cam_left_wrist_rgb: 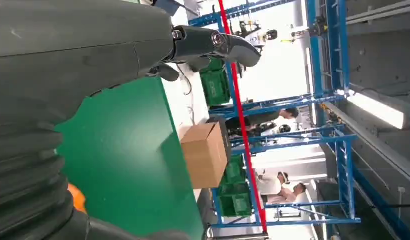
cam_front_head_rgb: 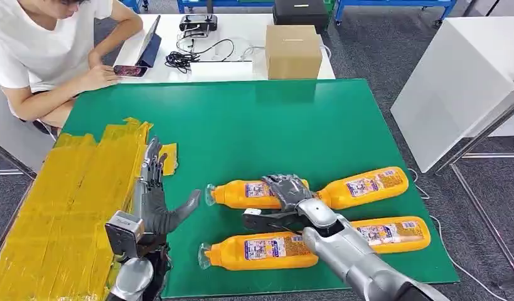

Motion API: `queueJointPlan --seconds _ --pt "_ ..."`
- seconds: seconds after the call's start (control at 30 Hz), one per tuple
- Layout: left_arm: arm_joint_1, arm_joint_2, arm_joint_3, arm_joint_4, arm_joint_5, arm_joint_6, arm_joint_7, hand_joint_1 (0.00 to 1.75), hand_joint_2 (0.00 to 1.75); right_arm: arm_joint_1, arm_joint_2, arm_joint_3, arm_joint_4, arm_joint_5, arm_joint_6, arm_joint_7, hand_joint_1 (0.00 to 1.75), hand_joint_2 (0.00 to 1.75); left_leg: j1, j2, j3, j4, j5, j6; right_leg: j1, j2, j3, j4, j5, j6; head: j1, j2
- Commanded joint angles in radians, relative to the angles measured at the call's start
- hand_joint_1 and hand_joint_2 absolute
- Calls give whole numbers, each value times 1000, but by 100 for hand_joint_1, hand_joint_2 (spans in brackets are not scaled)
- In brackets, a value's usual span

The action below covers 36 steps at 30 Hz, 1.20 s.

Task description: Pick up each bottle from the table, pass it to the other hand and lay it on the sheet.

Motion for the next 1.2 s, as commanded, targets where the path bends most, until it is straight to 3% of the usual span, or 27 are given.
queueJointPlan --seconds 0.03,0.17,0.37,0.47,0.57,0.63,0.77,0.97,1.1,1.2 --pt "-43 0 -29 63 5 -6 9 0 175 16 6 -75 48 -46 -55 -41 175 175 0 -2 1 -1 0 -1 0 -2 2 -1 0 0 0 0" --pt "-43 0 -29 63 5 -6 9 0 175 16 6 -75 48 -46 -55 -41 175 175 0 -1 1 -1 0 -1 0 -1 2 -1 0 0 0 0" --pt "17 14 -63 1 -50 -11 28 0 175 199 52 -298 -210 -145 -310 -100 175 175 0 -1 2 -2 0 -2 0 -2 3 -2 -1 0 0 0" --pt "35 25 -82 -12 -61 -25 36 0 175 318 103 -441 -450 -326 -421 -299 175 175 0 0 2 -1 -2 -1 1 -1 3 -2 -2 0 0 0" --pt "26 36 -98 -11 -73 -26 30 0 175 365 114 -488 -566 -447 -396 -374 175 175 0 0 -2 0 -1 -1 0 0 -2 1 -1 0 0 0" --pt "25 48 -116 -15 -58 -64 31 0 175 416 124 -533 -672 -614 -329 -464 175 175 0 -1 -3 1 -2 -2 0 -2 -2 1 -3 0 0 0" --pt "37 54 -130 -18 -11 -119 55 0 175 493 143 -576 -790 -731 -266 -523 175 175 0 -3 -4 0 -2 -1 0 -4 -2 0 -2 0 0 0" --pt "34 55 -128 -15 -4 -126 57 0 175 497 148 -573 -790 -735 -260 -527 175 175 0 -1 -5 -1 -1 -1 0 -1 -4 0 -1 0 0 0" --pt "26 55 -111 -7 204 -289 106 0 175 493 152 -512 -763 -761 -173 -568 175 175 0 0 -4 -1 -1 -1 0 -1 -3 0 -1 0 0 0" --pt "21 55 -113 1 241 -312 116 0 175 484 153 -451 -723 -738 -155 -565 175 175 0 1 -4 -1 -1 -1 0 1 -4 -1 -1 0 0 0"
